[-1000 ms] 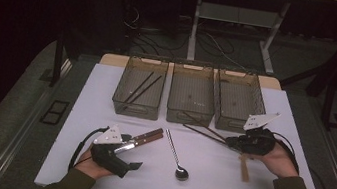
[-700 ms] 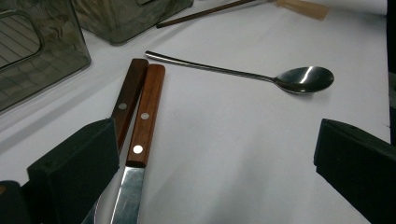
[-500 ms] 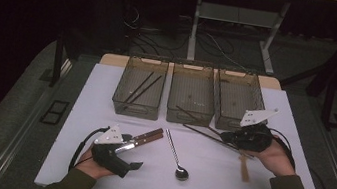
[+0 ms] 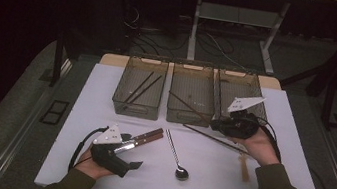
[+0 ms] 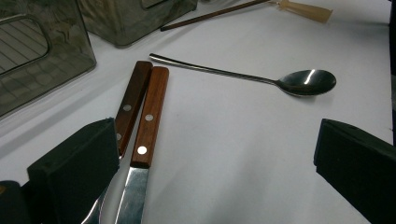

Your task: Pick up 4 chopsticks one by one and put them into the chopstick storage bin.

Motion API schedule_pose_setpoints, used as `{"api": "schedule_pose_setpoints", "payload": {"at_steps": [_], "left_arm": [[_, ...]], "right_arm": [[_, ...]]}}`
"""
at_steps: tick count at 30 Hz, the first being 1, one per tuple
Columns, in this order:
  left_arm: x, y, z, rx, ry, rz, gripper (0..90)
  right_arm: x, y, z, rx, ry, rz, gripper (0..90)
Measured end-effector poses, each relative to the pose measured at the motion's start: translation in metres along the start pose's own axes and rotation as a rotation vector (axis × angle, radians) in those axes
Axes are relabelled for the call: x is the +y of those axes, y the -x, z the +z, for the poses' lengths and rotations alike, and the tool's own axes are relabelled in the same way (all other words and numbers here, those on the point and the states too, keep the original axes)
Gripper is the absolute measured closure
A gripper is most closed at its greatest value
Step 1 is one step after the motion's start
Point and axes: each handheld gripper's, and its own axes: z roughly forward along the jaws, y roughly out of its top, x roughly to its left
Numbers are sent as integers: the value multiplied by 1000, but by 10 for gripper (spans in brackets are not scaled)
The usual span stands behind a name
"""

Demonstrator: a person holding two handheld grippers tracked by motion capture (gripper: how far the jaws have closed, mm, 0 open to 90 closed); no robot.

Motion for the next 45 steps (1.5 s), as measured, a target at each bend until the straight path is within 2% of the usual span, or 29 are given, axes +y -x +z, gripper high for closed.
{"api": "schedule_pose_setpoints", "payload": {"at_steps": [5,12,21,31,36,39,45], "left_arm": [[0,0,0,-2,-12,8,0],[1,1,1,-7,1,5,0],[1,2,1,-14,0,9,0],[2,3,1,-17,3,10,0],[2,3,1,-16,-2,21,0],[2,3,1,-16,7,10,0],[2,3,1,-18,1,26,0]], "right_arm": [[13,-1,9,-21,5,15,845],[34,-4,21,-38,7,37,845],[60,-4,44,-66,47,90,846],[88,-5,71,-98,73,112,846],[101,-5,85,-97,82,137,846],[109,-6,94,-100,86,148,846],[125,-9,111,-101,95,146,846]]}}
